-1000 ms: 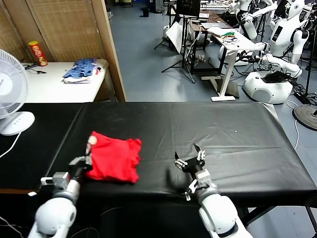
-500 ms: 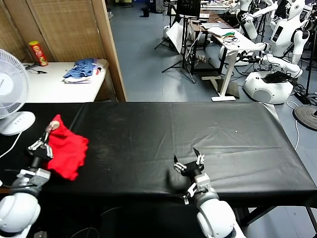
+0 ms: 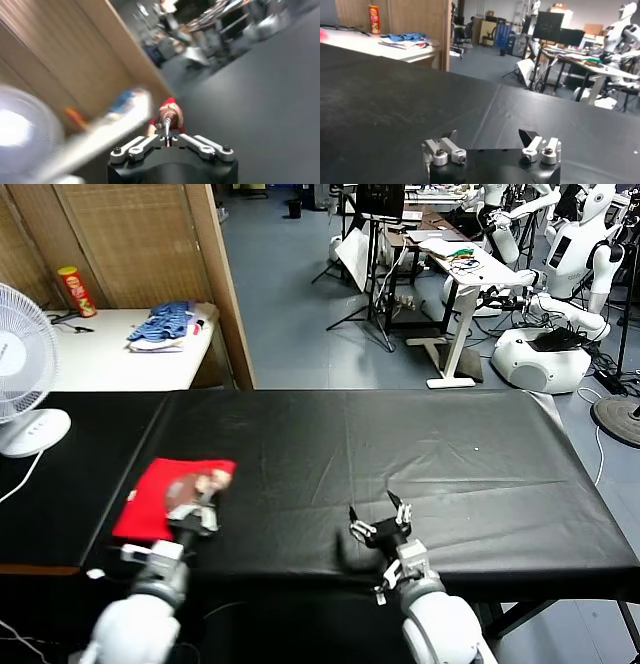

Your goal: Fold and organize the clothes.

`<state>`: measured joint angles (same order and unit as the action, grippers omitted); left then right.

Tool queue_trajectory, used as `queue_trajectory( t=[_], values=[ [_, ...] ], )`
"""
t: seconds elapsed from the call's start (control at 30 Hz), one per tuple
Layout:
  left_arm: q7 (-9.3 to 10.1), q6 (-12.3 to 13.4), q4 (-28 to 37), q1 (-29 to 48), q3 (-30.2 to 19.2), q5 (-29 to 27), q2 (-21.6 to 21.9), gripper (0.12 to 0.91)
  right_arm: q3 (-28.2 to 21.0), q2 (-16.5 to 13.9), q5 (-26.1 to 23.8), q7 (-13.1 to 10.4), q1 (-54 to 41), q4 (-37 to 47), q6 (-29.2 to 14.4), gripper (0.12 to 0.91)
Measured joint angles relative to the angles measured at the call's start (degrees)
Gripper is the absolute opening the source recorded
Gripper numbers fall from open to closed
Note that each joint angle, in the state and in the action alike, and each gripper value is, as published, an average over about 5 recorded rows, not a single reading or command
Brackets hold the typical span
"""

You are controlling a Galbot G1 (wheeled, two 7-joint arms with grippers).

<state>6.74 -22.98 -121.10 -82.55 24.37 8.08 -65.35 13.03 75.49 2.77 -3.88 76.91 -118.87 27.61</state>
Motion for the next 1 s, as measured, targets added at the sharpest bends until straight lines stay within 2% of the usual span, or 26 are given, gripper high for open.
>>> queue_trajectory(
  t=[0.07,0.13,0.27,0.4,0.5,0.7,0.87,0.93,1.0],
  values=[
    [-0.12,1.4,0.3,0.7,-2.6,1.4,-1.4,0.172,0.1,-0.8,1.1,1.3,0.0,-0.3,0.8,0.798],
    [-0.57,2.6,0.4,1.2,-4.4,1.9,-2.2,0.246,0.0,-1.6,2.6,2.6,-0.1,-0.4,1.7,0.798],
    [-3.0,5.4,-0.2,1.4,-5.8,3.5,-2.4,0.462,-1.0,-2.8,6.9,4.1,-1.3,-0.2,3.6,0.798],
    [-4.61,8.8,-1.7,1.0,-5.6,6.7,-1.9,0.685,-3.2,-2.5,13.7,4.4,-3.8,1.1,5.9,0.798],
    [-4.65,10.9,-2.9,0.5,-4.7,8.2,-1.5,0.777,-5.6,-1.6,19.3,3.8,-6.7,3.2,7.3,0.798],
    [-3.77,13.6,-3.8,-1.4,-2.5,6.8,-1.6,0.798,-11.0,1.0,27.1,2.4,-13.4,9.3,8.1,0.798],
    [-2.29,12.8,-4.8,-3.5,-1.1,6.5,-2.6,0.798,-13.5,3.1,30.0,1.7,-17.4,15.0,7.8,0.786],
    [-2.06,12.4,-5.3,-4.3,-0.6,6.5,-2.9,0.798,-14.0,3.7,30.5,1.9,-18.4,16.8,7.5,0.737],
    [-1.93,12.5,-5.7,-5.1,0.1,6.4,-3.2,0.798,-14.2,3.9,30.3,2.3,-19.0,17.8,6.8,0.641]
  ],
)
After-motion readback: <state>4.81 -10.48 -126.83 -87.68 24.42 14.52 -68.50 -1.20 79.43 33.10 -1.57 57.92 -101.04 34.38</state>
